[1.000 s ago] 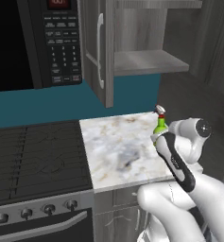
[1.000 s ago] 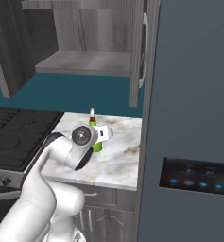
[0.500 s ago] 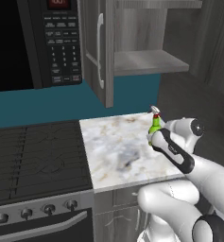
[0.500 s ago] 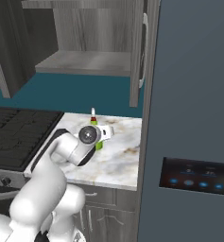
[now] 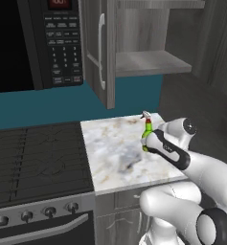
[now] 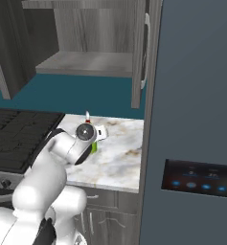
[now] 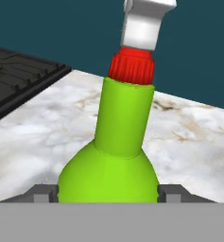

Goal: Move the cutting board and knife to the sink. Then move spray from the cabinet to the counter.

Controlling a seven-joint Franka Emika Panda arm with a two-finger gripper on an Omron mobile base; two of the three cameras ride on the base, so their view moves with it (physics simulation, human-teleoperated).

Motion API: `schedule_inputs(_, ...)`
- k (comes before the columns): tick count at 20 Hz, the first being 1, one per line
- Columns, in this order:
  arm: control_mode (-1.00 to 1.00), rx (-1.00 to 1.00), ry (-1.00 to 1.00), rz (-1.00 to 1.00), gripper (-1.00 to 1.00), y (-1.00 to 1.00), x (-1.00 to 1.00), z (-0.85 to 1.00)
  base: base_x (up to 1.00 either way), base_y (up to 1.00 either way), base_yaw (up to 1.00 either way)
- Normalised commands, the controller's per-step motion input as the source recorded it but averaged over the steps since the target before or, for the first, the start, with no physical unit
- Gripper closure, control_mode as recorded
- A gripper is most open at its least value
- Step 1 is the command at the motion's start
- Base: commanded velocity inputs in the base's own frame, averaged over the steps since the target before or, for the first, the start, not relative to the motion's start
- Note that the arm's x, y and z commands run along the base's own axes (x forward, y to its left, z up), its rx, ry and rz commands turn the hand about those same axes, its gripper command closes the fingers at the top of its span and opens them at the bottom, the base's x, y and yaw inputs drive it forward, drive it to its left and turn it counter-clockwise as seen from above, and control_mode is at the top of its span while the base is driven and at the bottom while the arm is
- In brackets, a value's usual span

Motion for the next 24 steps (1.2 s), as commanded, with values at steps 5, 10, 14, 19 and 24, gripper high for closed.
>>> schedule_inputs(5,-1.0,-0.08,-0.03,0.0,1.0,0.1,0.04,-0.8,0.0,0.0,0.0)
schedule_inputs(10,-1.0,-0.02,-0.1,0.0,1.0,0.07,0.04,-0.81,0.0,0.0,0.0)
schedule_inputs(14,-1.0,0.02,-0.17,0.0,1.0,0.01,0.0,-0.61,0.0,0.0,0.0)
schedule_inputs(19,-1.0,0.13,-0.15,0.0,1.0,0.05,0.0,-0.4,0.0,0.0,0.0)
schedule_inputs(24,-1.0,0.11,-0.02,0.0,1.0,0.2,0.0,-0.49,0.0,0.0,0.0)
